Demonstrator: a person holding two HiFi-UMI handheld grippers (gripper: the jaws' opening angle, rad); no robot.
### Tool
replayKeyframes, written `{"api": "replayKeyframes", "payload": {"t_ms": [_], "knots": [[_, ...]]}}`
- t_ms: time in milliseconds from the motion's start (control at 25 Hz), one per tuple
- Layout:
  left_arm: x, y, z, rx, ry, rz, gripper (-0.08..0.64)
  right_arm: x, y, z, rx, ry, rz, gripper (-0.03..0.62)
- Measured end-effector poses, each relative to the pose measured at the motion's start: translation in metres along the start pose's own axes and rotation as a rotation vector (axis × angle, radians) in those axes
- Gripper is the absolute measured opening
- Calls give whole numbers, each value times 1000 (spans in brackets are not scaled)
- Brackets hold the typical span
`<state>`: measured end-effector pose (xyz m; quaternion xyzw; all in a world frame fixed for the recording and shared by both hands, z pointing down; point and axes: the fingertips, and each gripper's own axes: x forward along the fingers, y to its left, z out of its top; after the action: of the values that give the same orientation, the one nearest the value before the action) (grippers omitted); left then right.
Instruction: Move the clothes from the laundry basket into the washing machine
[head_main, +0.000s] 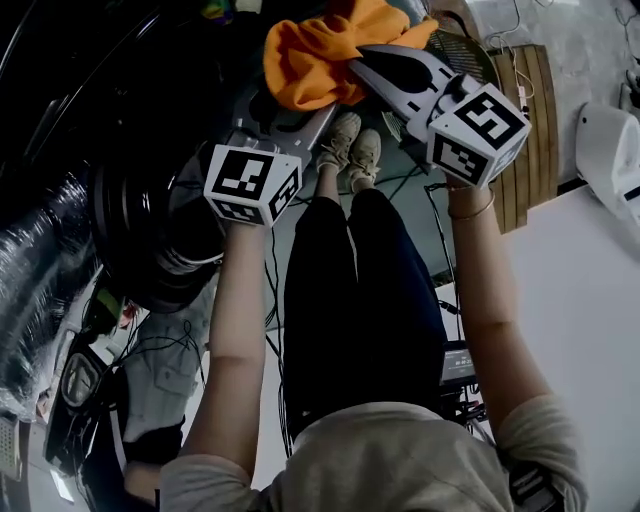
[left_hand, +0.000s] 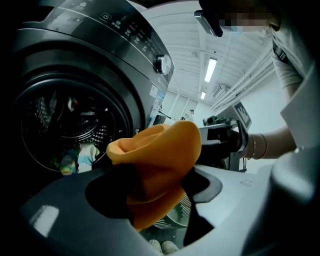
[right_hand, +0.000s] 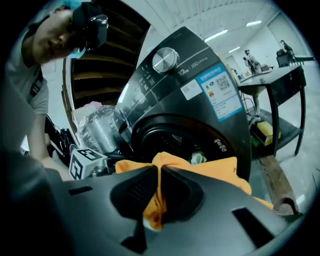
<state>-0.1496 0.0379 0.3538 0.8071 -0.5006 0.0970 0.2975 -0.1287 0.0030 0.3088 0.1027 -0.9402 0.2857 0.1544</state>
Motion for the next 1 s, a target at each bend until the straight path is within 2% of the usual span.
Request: {"api": "replayKeyframes", "payload": {"t_ms": [120, 240, 400, 480, 520, 560, 600, 800, 840, 920, 1000], "knots": [[13, 5, -6, 33, 19, -19, 316, 13, 10, 3, 25, 2, 56, 23], [34, -6, -15, 123, 65, -39, 316, 15, 16, -1, 31, 23, 120, 23], [56, -8, -20, 204, 57, -14, 316, 20, 15, -17, 3, 76, 139, 23], [63, -5, -25, 220, 55, -10, 276, 21, 12, -25, 30, 74, 143, 23], [66, -3, -29, 222, 57, -4, 210, 21, 10, -28, 50, 68, 145, 23], [69, -1, -32, 218, 55, 7, 152, 21, 7, -31, 69, 59, 144, 23], [70, 2, -35, 201, 47, 20, 127, 21, 3, -34, 83, 47, 140, 23], [75, 24, -40, 31, -32, 121, 81, 22, -15, -39, 98, -15, 79, 23], [76, 31, -40, 6, -43, 139, 78, 23, -18, -40, 101, -24, 68, 42], [76, 45, -41, -32, -61, 170, 77, 27, -25, -44, 113, -36, 40, 157], [75, 60, -42, -49, -64, 195, 75, 34, -34, -51, 123, -36, 17, 195]]}}
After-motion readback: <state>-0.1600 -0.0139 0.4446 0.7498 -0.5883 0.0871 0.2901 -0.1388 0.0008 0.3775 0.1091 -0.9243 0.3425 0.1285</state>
